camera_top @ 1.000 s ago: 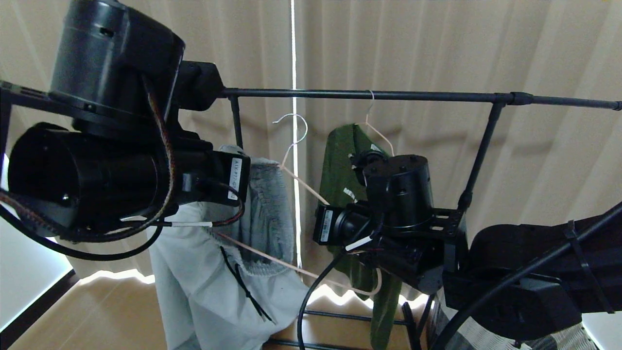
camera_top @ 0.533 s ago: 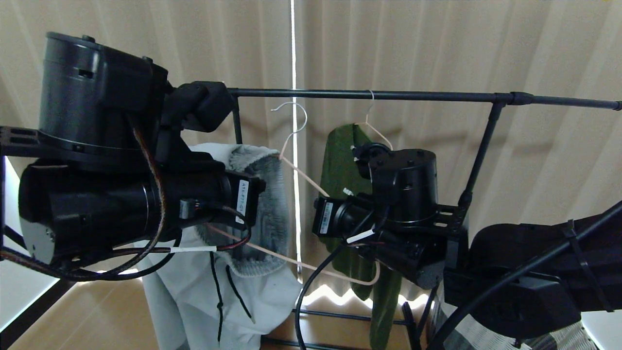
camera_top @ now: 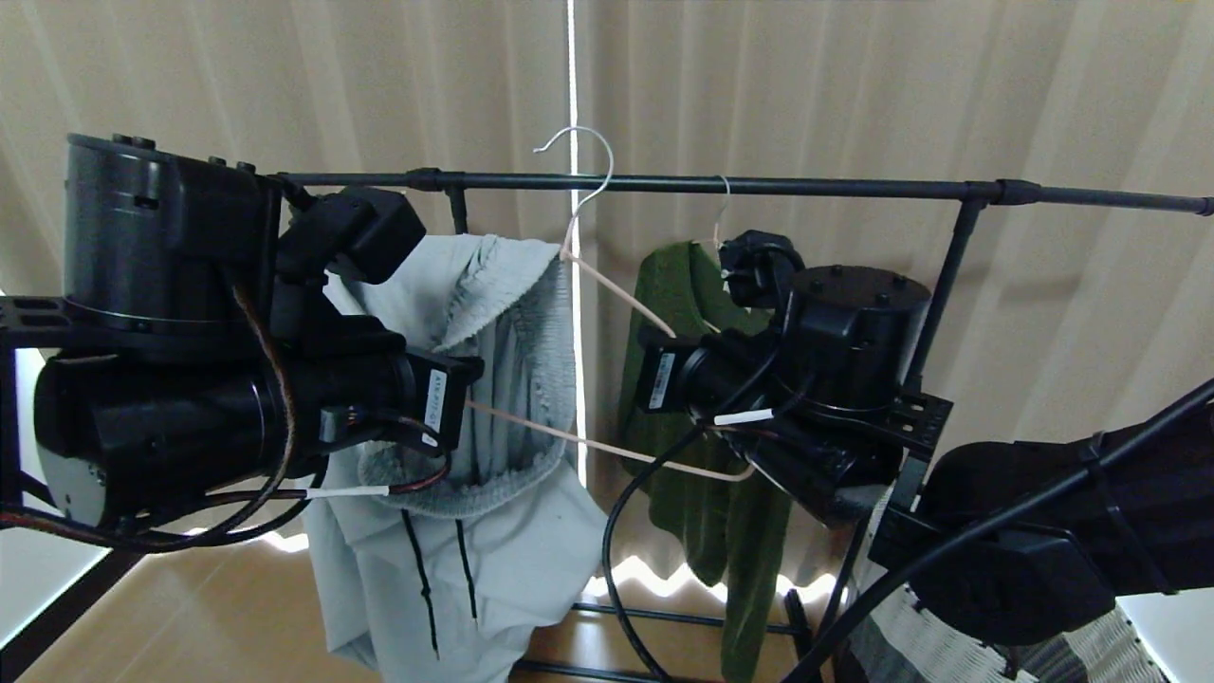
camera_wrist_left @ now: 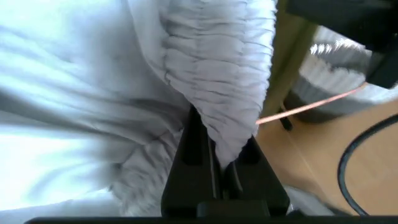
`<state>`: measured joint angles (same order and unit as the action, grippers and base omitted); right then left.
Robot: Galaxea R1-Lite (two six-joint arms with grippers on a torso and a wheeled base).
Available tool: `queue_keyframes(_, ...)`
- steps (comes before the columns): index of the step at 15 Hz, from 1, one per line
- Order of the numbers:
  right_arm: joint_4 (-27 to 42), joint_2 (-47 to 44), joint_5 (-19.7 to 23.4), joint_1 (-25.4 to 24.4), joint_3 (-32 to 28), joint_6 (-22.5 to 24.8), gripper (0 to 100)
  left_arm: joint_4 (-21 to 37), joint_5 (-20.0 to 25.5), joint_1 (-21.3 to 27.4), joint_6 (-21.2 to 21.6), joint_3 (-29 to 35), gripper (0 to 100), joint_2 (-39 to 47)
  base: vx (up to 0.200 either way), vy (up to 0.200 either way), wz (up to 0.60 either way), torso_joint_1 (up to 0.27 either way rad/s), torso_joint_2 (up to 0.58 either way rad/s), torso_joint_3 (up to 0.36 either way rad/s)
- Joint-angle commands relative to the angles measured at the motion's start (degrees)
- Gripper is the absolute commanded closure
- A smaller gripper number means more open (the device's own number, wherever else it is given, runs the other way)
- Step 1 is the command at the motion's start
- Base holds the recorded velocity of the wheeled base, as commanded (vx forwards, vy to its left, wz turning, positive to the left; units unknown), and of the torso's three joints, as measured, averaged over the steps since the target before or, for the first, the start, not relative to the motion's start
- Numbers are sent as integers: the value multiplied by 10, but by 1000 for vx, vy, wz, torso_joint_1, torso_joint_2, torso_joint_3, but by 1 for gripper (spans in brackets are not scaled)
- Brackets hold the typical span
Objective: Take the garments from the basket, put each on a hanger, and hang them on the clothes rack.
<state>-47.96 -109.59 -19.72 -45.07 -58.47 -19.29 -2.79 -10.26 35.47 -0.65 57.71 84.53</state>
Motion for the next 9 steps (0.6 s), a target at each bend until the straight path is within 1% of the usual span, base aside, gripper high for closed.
queue_keyframes(1,-26,-15,-1,10,24,18,100,-5,0,-1,-1,-8,100,11,0,0,0,0,0,0)
queue_keyframes(2,-58,-23,0,17,37,40,100,-16,1,3,-1,-13,100,20,0,0,0,0,0,0)
queue_keyframes(3,-65,-24,0,20,40,48,100,-24,1,4,0,-16,100,23,0,0,0,0,0,0)
queue_keyframes(5,-65,-20,-1,23,40,50,100,-34,5,6,-1,-23,100,24,0,0,0,0,0,0)
queue_keyframes(7,-65,-15,-1,23,41,51,100,-34,31,6,-1,-32,100,19,0,0,0,0,0,0)
queue_keyframes(8,-65,-14,-1,23,43,53,100,-34,37,6,-1,-34,100,13,0,0,0,0,0,0)
queue_keyframes(9,-65,-11,-1,23,48,59,100,-34,39,6,0,-37,0,10,0,0,0,0,0,0)
